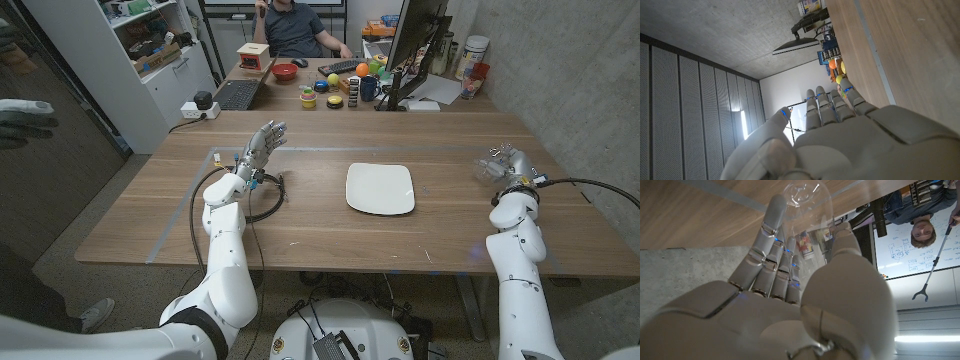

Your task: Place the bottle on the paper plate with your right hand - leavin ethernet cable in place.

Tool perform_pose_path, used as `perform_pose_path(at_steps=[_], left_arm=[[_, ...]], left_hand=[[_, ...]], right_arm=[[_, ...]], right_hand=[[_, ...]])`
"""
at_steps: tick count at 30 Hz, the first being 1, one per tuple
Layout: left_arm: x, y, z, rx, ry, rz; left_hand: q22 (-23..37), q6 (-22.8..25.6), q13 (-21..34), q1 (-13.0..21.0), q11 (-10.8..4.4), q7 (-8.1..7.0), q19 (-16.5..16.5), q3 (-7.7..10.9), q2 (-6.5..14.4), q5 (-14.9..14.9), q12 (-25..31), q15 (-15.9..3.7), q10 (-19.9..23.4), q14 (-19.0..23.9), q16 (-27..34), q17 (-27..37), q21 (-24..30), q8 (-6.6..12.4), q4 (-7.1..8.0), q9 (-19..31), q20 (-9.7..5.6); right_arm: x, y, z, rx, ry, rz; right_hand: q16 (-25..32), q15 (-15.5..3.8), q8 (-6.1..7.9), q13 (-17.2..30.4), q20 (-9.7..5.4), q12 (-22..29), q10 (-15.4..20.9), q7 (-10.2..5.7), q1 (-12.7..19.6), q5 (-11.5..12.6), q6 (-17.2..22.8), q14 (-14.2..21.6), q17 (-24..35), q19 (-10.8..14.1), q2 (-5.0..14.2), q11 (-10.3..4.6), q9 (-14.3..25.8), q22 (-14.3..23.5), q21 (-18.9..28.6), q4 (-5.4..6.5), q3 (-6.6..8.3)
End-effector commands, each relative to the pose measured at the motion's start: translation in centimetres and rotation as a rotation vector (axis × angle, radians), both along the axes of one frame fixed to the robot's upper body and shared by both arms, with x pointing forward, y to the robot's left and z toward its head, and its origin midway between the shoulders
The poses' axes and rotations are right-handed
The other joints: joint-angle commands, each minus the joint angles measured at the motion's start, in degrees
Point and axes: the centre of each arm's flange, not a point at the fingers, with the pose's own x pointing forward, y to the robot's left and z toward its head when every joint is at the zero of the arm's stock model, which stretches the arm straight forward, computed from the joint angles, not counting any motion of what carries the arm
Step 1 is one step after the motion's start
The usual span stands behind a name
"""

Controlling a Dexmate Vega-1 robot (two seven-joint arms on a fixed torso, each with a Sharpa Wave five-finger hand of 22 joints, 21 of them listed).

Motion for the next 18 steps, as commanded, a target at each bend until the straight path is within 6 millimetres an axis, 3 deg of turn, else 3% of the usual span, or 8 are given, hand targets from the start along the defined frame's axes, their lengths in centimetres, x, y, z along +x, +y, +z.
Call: perform_pose_path(at_steps=[1, 18], left_arm=[[0.3, 0.3, -0.2, -0.006, 0.002, -0.002], [0.1, 0.2, -0.2, 0.003, 0.000, -0.012]], left_hand=[[0.09, -0.10, 0.22, -0.55, 0.00, 0.02, 0.09, -0.35, 0.26, 0.49, 0.28, -2.59, -0.06, -0.06, 0.13, 0.20, -0.12, 0.22, 0.14, 0.20, -1.16], [0.09, -0.26, 0.21, -0.80, 0.00, 0.02, 0.13, -0.53, 0.33, 0.68, 0.30, -2.63, -0.04, -0.08, 0.12, 0.16, -0.27, 0.18, 0.03, 0.19, -1.12]], right_arm=[[-0.9, 1.0, 1.5, -0.090, 0.028, 0.002], [-2.7, 3.3, 2.0, -0.172, -0.012, 0.074]], right_hand=[[0.29, -12.78, 0.06, 0.24, -5.14, 0.25, 4.47, -3.34, 8.70, -0.23, 3.75, 15.36, 0.33, -1.30, 9.08, -3.76, 0.22, 0.38, 0.65, 0.43, 0.52], [1.04, -12.80, -0.44, 0.71, -5.15, 0.74, 5.48, -2.79, 9.45, -0.42, 4.33, 16.77, 1.40, -1.01, 9.40, -3.95, 0.30, 0.83, 2.23, 0.57, 0.32]])
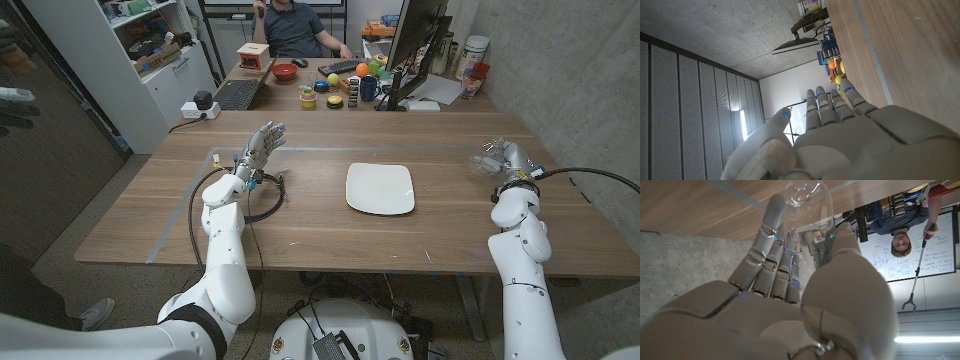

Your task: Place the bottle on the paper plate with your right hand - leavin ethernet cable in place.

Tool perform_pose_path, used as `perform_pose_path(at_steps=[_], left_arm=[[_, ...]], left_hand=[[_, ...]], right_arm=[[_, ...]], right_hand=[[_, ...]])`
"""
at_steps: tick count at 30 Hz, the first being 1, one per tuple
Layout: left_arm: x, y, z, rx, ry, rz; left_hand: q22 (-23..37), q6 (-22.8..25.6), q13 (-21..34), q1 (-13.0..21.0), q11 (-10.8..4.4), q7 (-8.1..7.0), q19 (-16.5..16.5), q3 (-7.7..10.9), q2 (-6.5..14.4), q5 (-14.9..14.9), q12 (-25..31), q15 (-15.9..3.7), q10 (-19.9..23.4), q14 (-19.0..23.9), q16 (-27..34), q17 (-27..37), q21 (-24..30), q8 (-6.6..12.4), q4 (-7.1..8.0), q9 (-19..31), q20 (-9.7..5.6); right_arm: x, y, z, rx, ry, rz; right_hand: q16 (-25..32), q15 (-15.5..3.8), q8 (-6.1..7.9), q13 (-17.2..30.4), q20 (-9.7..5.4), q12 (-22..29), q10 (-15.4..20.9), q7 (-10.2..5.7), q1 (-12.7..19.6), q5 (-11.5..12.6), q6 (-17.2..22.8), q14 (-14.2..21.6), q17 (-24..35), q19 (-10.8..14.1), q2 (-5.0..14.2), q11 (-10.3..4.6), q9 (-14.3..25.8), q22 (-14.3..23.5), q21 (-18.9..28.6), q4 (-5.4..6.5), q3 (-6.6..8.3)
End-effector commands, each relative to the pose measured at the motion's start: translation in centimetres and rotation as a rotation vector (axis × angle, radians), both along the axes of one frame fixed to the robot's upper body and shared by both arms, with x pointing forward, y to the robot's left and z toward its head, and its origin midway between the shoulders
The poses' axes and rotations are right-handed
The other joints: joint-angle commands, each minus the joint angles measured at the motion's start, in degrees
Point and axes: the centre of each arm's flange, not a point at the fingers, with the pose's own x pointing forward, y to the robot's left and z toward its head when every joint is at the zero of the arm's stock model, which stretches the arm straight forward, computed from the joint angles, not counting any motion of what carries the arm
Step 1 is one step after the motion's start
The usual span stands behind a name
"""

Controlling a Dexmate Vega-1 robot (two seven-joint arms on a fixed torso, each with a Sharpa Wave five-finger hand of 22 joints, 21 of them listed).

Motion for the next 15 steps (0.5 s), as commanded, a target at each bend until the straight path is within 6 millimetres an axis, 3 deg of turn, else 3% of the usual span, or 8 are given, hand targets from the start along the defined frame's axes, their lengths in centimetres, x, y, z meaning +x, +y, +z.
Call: perform_pose_path(at_steps=[1, 15], left_arm=[[-0.2, 0.0, -0.1, 0.008, -0.002, -0.007], [-0.7, 0.3, -0.3, 0.004, -0.005, -0.006]], left_hand=[[0.09, -0.26, 0.21, -0.50, 0.01, 0.01, 0.13, -0.13, 0.03, 0.27, 0.29, -2.63, -0.06, -0.07, 0.12, 0.16, -0.05, 0.18, -0.05, 0.18, -1.14], [0.08, -0.16, 0.21, -0.69, 0.07, -0.01, 0.17, -0.26, 0.09, 0.43, 0.33, -2.61, 0.01, -0.08, 0.11, 0.14, -0.20, 0.24, -0.14, 0.18, -1.15]], right_arm=[[-1.4, 1.7, 0.6, -0.058, -0.027, 0.060], [-2.3, 4.3, 1.1, -0.113, -0.062, 0.171]], right_hand=[[0.45, -12.79, -0.37, 0.24, -5.14, 0.58, 5.28, -3.01, 9.49, 0.00, 4.01, 16.82, 0.45, -1.00, 9.40, -4.18, 0.33, 0.32, 0.89, 0.55, 0.28], [0.53, -12.81, -0.57, 0.52, -5.14, 0.62, 5.29, -2.91, 10.02, -0.12, 4.40, 16.96, 0.93, -0.96, 9.31, -4.13, 0.50, 0.55, 1.76, 0.49, 0.13]])
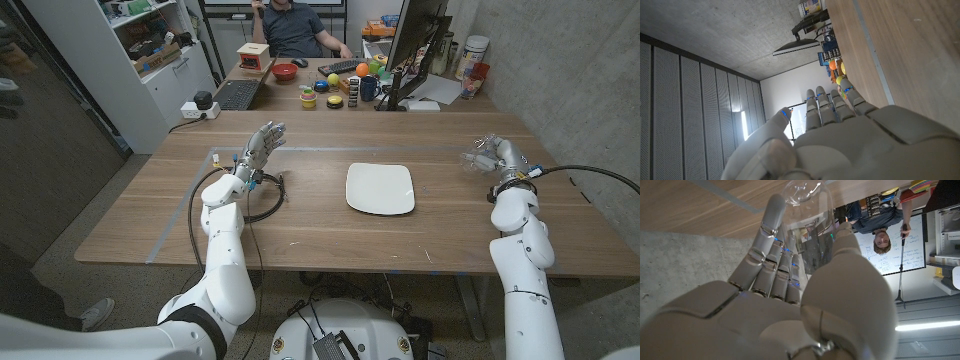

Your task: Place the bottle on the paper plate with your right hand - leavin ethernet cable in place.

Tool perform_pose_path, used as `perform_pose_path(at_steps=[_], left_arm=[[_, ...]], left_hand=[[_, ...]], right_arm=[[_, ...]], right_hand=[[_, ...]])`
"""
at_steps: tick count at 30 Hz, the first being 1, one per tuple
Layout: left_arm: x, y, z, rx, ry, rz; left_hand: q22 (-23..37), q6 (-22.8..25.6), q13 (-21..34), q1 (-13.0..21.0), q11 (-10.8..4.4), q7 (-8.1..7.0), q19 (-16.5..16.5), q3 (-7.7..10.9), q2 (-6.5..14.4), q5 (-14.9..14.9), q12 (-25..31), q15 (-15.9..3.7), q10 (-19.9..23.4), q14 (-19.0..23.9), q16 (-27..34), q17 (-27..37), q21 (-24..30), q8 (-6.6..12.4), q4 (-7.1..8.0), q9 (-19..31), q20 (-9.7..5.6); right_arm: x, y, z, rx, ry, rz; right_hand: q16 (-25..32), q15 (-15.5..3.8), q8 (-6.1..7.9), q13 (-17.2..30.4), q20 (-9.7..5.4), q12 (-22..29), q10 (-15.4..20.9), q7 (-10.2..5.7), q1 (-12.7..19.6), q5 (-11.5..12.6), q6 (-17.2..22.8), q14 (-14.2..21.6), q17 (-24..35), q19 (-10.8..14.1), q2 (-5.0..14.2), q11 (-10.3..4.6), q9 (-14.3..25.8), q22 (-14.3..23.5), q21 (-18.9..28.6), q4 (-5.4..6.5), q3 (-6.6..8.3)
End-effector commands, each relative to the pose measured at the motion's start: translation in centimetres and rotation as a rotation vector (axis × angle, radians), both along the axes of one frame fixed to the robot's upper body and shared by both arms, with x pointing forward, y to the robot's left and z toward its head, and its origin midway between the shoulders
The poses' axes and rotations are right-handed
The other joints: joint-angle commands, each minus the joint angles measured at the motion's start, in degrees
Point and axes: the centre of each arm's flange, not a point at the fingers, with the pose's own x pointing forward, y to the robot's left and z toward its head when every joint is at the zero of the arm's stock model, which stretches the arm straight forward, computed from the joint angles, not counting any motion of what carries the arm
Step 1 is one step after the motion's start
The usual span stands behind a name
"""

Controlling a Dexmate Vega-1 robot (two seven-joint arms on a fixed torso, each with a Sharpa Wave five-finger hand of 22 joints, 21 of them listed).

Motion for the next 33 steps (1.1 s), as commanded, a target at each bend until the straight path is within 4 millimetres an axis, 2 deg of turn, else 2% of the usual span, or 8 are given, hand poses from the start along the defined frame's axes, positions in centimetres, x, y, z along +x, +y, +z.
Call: perform_pose_path(at_steps=[1, 3, 33], left_arm=[[-0.4, 0.3, -0.3, -0.004, 0.002, -0.005], [-0.4, 0.3, -0.3, -0.006, 0.001, -0.002], [-1.4, 0.9, -0.7, -0.020, -0.011, -0.003]], left_hand=[[0.09, -0.14, 0.21, -0.48, 0.13, 0.03, 0.17, -0.12, -0.13, 0.44, 0.32, -2.57, -0.01, -0.06, 0.11, 0.14, -0.21, 0.25, 0.01, 0.17, -1.15], [0.09, -0.19, 0.21, -0.50, 0.05, -0.06, 0.15, -0.14, -0.12, 0.46, 0.33, -2.54, 0.02, -0.08, 0.11, 0.13, -0.24, 0.23, 0.00, 0.17, -1.07], [0.09, -0.21, 0.21, -0.78, 0.14, -0.01, 0.25, -0.35, 0.00, 0.69, 0.33, -2.60, 0.01, -0.08, 0.09, 0.10, -0.49, 0.24, -0.11, 0.17, -1.07]], right_arm=[[-1.0, 2.4, 0.6, -0.051, -0.035, 0.114], [-1.1, 3.0, 0.8, -0.098, -0.024, 0.078], [-1.6, 7.8, 2.9, -0.238, -0.011, 0.252]], right_hand=[[0.49, -12.91, -0.12, 0.27, -5.14, 0.43, 5.16, -3.19, 9.88, -0.08, 4.16, 16.87, 0.39, -0.97, 9.48, -4.30, 0.24, 0.30, 0.48, 0.46, 0.12], [0.48, -12.88, -0.15, 0.30, -5.14, 0.43, 5.16, -3.24, 9.91, -0.09, 4.17, 16.87, 0.43, -0.98, 9.47, -4.28, 0.26, 0.32, 0.57, 0.47, 0.10], [0.67, -12.89, -0.36, 0.98, -5.17, 0.96, 6.29, -3.41, 11.27, -0.35, 5.55, 17.34, 1.48, -1.43, 9.71, -4.82, 0.68, 0.70, 2.34, 0.38, 0.02]])
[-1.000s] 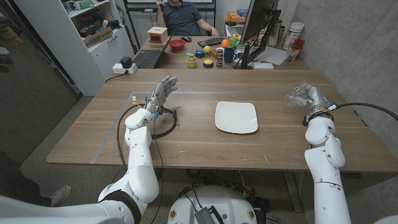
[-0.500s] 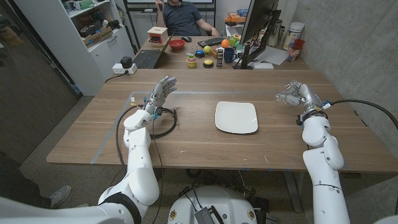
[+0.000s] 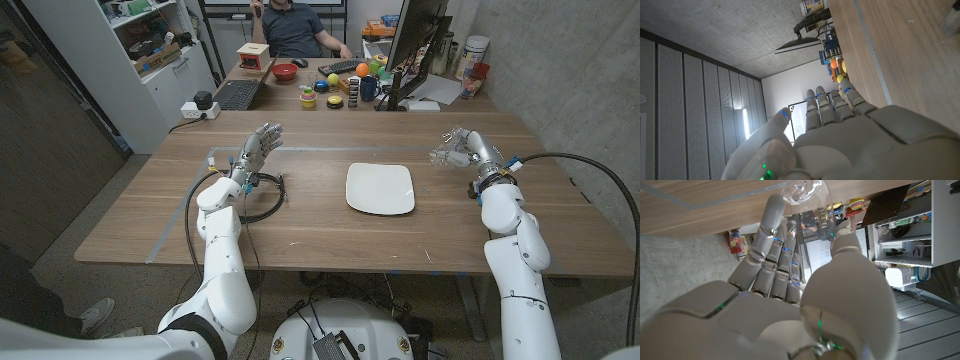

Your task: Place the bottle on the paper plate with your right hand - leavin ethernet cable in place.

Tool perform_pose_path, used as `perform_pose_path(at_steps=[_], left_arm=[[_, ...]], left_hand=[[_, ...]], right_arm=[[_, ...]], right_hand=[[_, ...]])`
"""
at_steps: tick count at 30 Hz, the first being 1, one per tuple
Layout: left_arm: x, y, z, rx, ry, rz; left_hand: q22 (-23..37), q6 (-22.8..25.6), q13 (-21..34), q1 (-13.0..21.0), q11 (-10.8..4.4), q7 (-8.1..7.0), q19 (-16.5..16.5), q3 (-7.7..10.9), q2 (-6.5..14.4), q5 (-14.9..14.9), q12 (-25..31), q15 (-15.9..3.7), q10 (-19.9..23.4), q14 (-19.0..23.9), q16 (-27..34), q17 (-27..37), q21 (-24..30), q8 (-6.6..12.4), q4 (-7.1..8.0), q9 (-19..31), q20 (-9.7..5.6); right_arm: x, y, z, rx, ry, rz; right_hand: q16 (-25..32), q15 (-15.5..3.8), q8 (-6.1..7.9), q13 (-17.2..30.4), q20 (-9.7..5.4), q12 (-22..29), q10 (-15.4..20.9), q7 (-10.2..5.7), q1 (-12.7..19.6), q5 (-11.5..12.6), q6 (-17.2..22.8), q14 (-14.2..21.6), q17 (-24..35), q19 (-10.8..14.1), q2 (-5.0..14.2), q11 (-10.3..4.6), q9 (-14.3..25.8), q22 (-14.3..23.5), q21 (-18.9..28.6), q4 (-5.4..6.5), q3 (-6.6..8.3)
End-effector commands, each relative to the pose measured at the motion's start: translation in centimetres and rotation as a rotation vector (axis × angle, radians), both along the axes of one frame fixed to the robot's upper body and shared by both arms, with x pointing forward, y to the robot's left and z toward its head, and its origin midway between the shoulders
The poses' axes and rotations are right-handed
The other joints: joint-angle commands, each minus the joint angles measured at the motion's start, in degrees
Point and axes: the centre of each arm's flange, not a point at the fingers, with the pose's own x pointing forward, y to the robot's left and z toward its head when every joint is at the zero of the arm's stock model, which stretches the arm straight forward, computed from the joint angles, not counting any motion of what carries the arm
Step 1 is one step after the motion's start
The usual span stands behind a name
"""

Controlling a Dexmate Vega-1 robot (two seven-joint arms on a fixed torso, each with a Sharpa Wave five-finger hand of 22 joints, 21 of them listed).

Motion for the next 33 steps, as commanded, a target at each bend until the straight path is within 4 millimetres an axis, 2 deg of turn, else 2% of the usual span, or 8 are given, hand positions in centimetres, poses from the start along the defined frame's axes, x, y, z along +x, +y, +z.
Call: perform_pose_path(at_steps=[1, 6, 16, 19, 23, 25, 27, 33], left_arm=[[-0.4, 0.2, -0.1, -0.008, -0.005, 0.002], [-0.8, 0.2, -0.2, -0.005, -0.009, -0.001], [-1.1, 0.3, -0.1, -0.004, -0.015, -0.001], [-1.2, 0.5, 0.0, -0.003, -0.018, 0.004], [-1.3, 0.6, 0.1, -0.003, -0.019, 0.001], [-1.2, 0.5, 0.0, -0.003, -0.015, 0.003], [-1.2, 0.5, -0.1, 0.000, -0.013, -0.003], [-1.2, 0.5, 0.0, -0.002, -0.018, -0.003]], left_hand=[[0.09, -0.22, 0.21, -0.33, 0.19, -0.04, 0.27, -0.25, 0.00, 0.25, 0.31, -2.58, -0.05, -0.06, 0.09, 0.10, -0.07, 0.24, -0.02, 0.16, -1.04], [0.09, -0.17, 0.21, -0.36, 0.01, 0.00, 0.26, -0.28, 0.00, 0.28, 0.33, -2.55, 0.00, -0.07, 0.09, 0.10, -0.12, 0.27, -0.04, 0.16, -1.07], [0.09, -0.20, 0.21, -0.44, 0.06, 0.03, 0.28, -0.36, 0.00, 0.36, 0.34, -2.52, 0.04, -0.06, 0.09, 0.09, -0.22, 0.25, -0.08, 0.16, -1.07], [0.09, -0.18, 0.21, -0.46, 0.15, -0.04, 0.27, -0.38, 0.00, 0.38, 0.32, -2.52, 0.00, -0.05, 0.09, 0.09, -0.25, 0.26, -0.09, 0.16, -1.11], [0.09, -0.23, 0.20, -0.47, 0.08, -0.09, 0.27, -0.40, -0.01, 0.40, 0.33, -2.53, 0.01, -0.04, 0.09, 0.08, -0.28, 0.24, -0.11, 0.16, -1.07], [0.09, -0.21, 0.20, -0.48, 0.09, -0.06, 0.30, -0.41, -0.01, 0.41, 0.33, -2.53, 0.01, -0.05, 0.08, 0.08, -0.29, 0.25, -0.12, 0.15, -1.07], [0.09, -0.24, 0.20, -0.49, 0.05, -0.07, 0.32, -0.42, -0.01, 0.42, 0.33, -2.54, 0.03, -0.03, 0.09, 0.08, -0.30, 0.24, -0.13, 0.15, -1.07], [0.09, -0.27, 0.20, -0.52, 0.21, 0.05, 0.30, -0.46, -0.03, 0.46, 0.33, -2.51, 0.01, -0.03, 0.08, 0.07, -0.36, 0.24, -0.16, 0.15, -1.00]], right_arm=[[-0.5, 1.9, 0.9, -0.076, 0.004, 0.038], [-0.3, 2.6, 0.9, -0.104, 0.012, 0.059], [-0.9, 5.4, 1.3, -0.161, -0.013, 0.135], [-0.6, 5.6, 1.4, -0.122, -0.014, 0.235], [-0.4, 6.6, 1.4, -0.136, 0.009, 0.270], [-0.5, 7.2, 1.4, -0.185, 0.009, 0.223], [0.0, 7.1, 1.2, -0.123, 0.030, 0.293], [-0.2, 8.2, 1.1, -0.198, 0.023, 0.253]], right_hand=[[0.29, -12.90, -0.20, 0.30, -5.16, 0.39, 5.70, -3.76, 10.49, -0.14, 4.22, 17.33, 0.22, -1.49, 10.54, -5.43, 0.16, 0.17, 0.49, 0.13, 0.25], [0.54, -12.96, -0.30, 0.44, -5.14, 0.44, 5.79, -3.72, 10.82, -0.15, 4.34, 17.78, 0.52, -1.64, 10.82, -5.38, 0.23, 0.25, 0.82, 0.15, 0.32], [0.74, -12.85, -0.44, 0.67, -5.13, 0.51, 5.96, -3.62, 11.09, -0.25, 4.58, 18.11, 0.91, -1.64, 10.98, -5.34, 0.31, 0.40, 1.47, 0.28, 0.26], [0.78, -12.80, -0.49, 0.74, -5.12, 0.54, 6.04, -3.59, 11.08, -0.29, 4.63, 18.17, 1.03, -1.65, 10.98, -5.37, 0.34, 0.44, 1.67, 0.36, 0.19], [0.80, -12.81, -0.57, 0.83, -5.12, 0.55, 6.08, -3.63, 11.06, -0.35, 4.69, 18.20, 1.16, -1.69, 10.97, -5.48, 0.35, 0.49, 1.91, 0.45, 0.11], [0.79, -12.82, -0.62, 0.89, -5.13, 0.53, 6.04, -3.63, 11.09, -0.38, 4.72, 18.17, 1.23, -1.73, 10.93, -5.49, 0.37, 0.52, 2.07, 0.48, 0.06], [0.79, -12.86, -0.66, 0.92, -5.13, 0.54, 6.08, -3.62, 11.13, -0.39, 4.71, 18.18, 1.27, -1.75, 10.93, -5.42, 0.38, 0.53, 2.14, 0.47, 0.05], [0.81, -12.84, -0.71, 1.01, -5.13, 0.55, 6.12, -3.58, 11.17, -0.43, 4.78, 18.19, 1.39, -1.82, 10.94, -5.48, 0.42, 0.56, 2.36, 0.53, 0.00]])
